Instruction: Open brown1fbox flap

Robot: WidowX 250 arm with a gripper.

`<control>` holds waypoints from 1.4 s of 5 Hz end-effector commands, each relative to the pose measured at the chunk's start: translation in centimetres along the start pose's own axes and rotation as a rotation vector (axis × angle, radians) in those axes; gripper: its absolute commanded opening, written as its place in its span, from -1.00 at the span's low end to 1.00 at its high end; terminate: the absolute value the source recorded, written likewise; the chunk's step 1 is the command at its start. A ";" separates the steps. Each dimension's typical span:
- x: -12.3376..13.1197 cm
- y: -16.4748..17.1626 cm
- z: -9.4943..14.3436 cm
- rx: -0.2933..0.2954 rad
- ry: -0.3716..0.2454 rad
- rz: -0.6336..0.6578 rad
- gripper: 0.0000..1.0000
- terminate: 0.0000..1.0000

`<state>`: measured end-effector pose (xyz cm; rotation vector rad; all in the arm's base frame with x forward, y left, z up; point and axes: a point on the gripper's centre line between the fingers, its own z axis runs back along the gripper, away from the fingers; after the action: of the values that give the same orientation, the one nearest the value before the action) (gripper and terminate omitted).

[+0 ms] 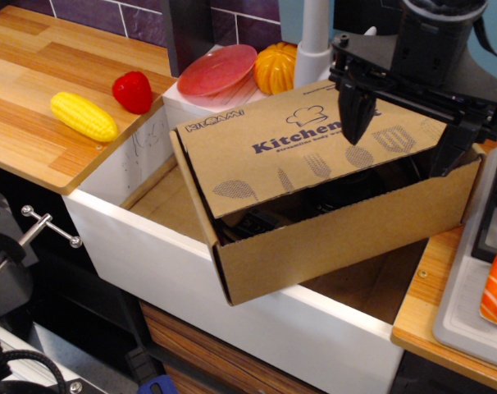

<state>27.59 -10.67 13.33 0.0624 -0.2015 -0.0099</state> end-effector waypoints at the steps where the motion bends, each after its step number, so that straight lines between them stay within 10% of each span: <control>1: 0.0 0.0 0.0 0.000 0.000 0.000 1.00 -1.00; 3: 0.2 1.1 -1.3 0.123 -0.147 -0.288 1.00 -1.00; 7: 1.4 3.3 -1.2 0.307 -0.247 -0.500 1.00 -1.00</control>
<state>28.91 -7.20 11.28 0.4356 -0.3808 -0.5076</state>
